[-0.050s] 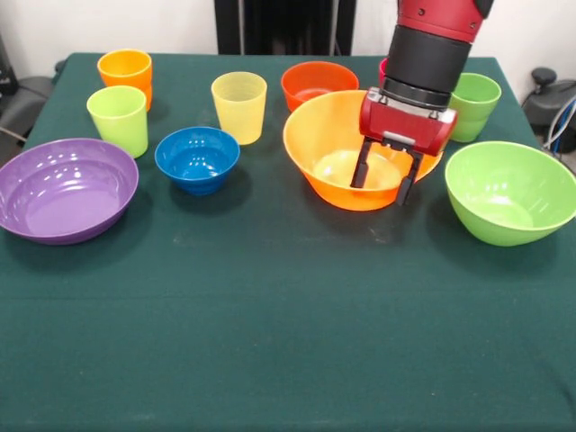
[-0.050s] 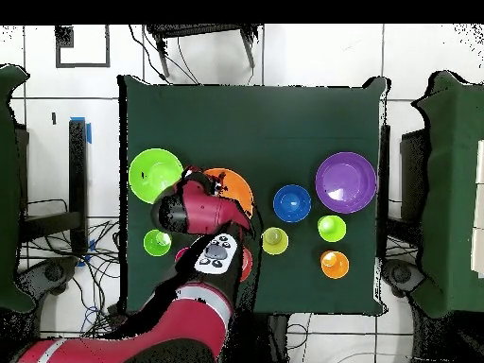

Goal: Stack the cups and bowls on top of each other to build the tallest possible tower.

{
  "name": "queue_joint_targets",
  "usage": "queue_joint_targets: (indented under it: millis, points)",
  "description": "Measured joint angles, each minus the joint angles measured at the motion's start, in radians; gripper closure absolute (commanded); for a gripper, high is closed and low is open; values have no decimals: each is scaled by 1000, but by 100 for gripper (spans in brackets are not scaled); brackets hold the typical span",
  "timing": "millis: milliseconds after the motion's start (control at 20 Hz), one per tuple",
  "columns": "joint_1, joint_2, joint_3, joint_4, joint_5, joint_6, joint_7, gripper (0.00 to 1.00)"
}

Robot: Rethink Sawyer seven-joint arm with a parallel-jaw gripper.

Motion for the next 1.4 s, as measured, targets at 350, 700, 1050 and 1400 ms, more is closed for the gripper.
queue_joint_targets:
  millis: [350,700,1050,1400]
  points:
    - [-30,-15,25,1,23,58,0,100]
    - [-34,-29,25,1,33,119,0,100]
    - [-47,-50,25,2,33,164,0,100]
    - [-100,-109,79,2,33,341,0,100]
